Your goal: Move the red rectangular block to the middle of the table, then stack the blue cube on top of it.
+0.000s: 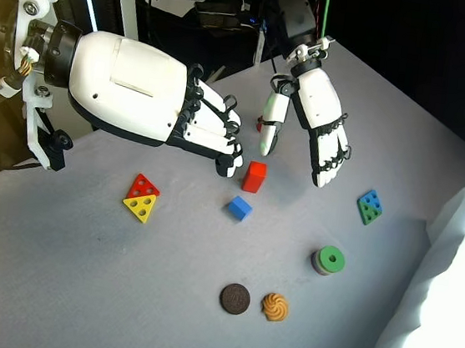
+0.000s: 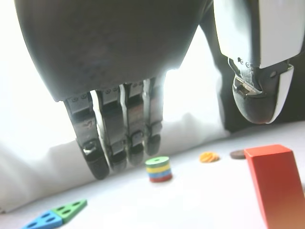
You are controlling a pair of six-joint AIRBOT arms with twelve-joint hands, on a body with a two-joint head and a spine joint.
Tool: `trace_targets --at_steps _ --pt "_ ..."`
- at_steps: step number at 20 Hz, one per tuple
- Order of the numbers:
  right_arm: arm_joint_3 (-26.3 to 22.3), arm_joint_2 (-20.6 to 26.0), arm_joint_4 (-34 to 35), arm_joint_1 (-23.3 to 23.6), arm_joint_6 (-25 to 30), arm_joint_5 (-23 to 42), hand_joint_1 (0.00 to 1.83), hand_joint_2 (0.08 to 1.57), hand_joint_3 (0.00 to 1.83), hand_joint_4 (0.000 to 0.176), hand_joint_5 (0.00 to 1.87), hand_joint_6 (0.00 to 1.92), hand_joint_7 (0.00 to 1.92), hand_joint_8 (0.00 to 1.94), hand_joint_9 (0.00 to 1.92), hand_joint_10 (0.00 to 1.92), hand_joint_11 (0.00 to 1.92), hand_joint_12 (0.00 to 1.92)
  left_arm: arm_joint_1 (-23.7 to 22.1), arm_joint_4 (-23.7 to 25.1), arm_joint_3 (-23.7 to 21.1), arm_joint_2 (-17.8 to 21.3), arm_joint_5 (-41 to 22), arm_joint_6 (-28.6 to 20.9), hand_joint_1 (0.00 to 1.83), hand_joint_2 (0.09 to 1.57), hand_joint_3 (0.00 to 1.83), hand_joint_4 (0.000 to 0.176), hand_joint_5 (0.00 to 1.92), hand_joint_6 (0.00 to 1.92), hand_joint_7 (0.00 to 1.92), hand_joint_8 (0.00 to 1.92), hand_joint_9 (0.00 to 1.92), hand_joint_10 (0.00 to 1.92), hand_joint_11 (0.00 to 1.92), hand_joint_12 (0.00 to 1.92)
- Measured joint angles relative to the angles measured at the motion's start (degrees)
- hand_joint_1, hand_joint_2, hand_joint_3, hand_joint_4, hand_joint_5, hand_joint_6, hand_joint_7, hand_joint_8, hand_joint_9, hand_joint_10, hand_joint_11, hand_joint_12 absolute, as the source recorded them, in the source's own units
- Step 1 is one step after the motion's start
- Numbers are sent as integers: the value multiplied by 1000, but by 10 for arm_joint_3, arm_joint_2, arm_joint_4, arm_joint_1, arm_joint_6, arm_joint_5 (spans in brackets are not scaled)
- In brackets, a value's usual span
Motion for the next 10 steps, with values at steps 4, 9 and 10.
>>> trace_targets --at_steps 4,9,10 --pt "34 -21 54 -60 0 -19 430 770 0 72 106 2 13 2 8 1 0 68 5 67 12 37 71 -11 170 1099 0 0 333 10 314 9 259 7 0 649" --pt "80 -68 70 -65 -1 6 757 717 0 116 80 21 0 0 0 0 0 0 27 195 23 58 130 -103 105 1100 0 0 344 6 323 4 272 6 0 619" --pt "91 -88 98 -68 -25 -2 819 709 0 114 135 16 0 0 0 0 0 0 33 225 22 64 137 -129 108 1102 0 0 348 6 329 6 279 9 0 624"
